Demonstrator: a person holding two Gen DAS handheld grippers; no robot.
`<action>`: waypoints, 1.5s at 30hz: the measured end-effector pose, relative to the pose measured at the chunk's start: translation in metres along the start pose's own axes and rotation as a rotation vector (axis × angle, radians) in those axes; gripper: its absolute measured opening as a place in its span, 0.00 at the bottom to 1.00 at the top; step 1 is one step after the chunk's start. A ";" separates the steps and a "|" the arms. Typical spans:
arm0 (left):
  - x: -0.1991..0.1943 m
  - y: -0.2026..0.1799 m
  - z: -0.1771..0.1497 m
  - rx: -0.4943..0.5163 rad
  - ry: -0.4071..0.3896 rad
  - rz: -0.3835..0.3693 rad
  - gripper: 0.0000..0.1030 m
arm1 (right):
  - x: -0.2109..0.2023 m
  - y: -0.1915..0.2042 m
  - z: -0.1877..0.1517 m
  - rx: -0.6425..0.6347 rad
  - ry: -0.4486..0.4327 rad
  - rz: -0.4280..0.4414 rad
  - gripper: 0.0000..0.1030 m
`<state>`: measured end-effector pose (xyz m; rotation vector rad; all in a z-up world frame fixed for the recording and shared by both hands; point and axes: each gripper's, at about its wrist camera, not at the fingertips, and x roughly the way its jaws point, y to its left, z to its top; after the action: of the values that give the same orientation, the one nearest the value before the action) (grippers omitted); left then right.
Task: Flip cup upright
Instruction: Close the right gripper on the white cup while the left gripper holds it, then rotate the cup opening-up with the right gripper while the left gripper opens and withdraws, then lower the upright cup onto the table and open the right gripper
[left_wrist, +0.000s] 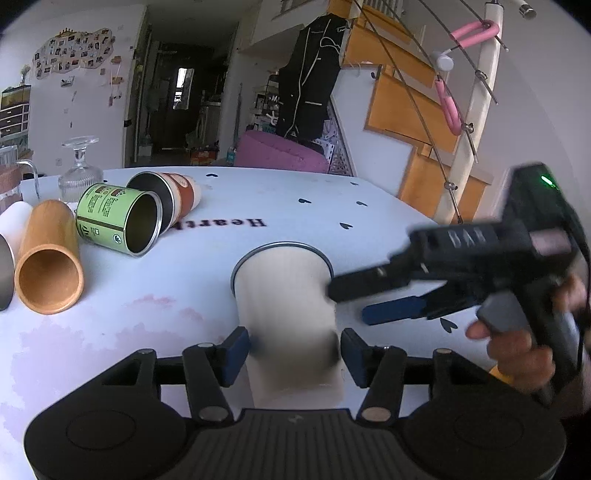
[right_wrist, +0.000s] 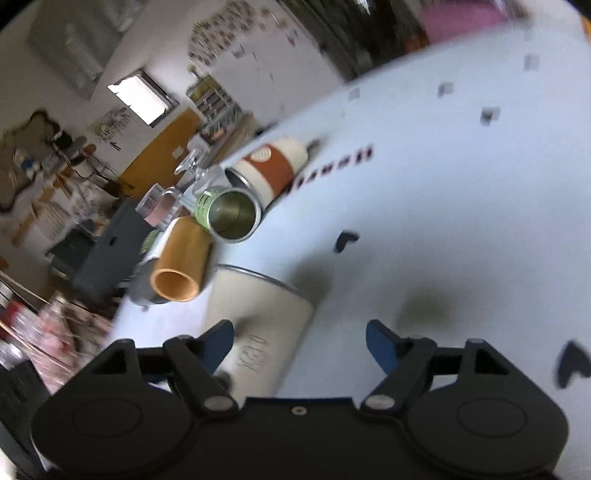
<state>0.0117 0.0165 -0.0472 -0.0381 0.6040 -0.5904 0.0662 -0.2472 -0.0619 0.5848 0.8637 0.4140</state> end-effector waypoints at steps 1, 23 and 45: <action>0.000 0.000 0.000 0.000 0.001 0.000 0.54 | 0.007 -0.001 0.005 0.029 0.038 0.017 0.78; 0.005 -0.006 0.000 0.033 -0.007 -0.001 0.78 | 0.042 0.032 0.044 -0.112 0.167 -0.018 0.77; 0.021 -0.007 0.003 0.005 -0.019 0.020 0.78 | -0.024 -0.078 0.158 -0.460 -0.473 -0.800 0.76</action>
<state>0.0237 -0.0008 -0.0538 -0.0326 0.5836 -0.5720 0.1876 -0.3694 -0.0167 -0.1164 0.4598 -0.2546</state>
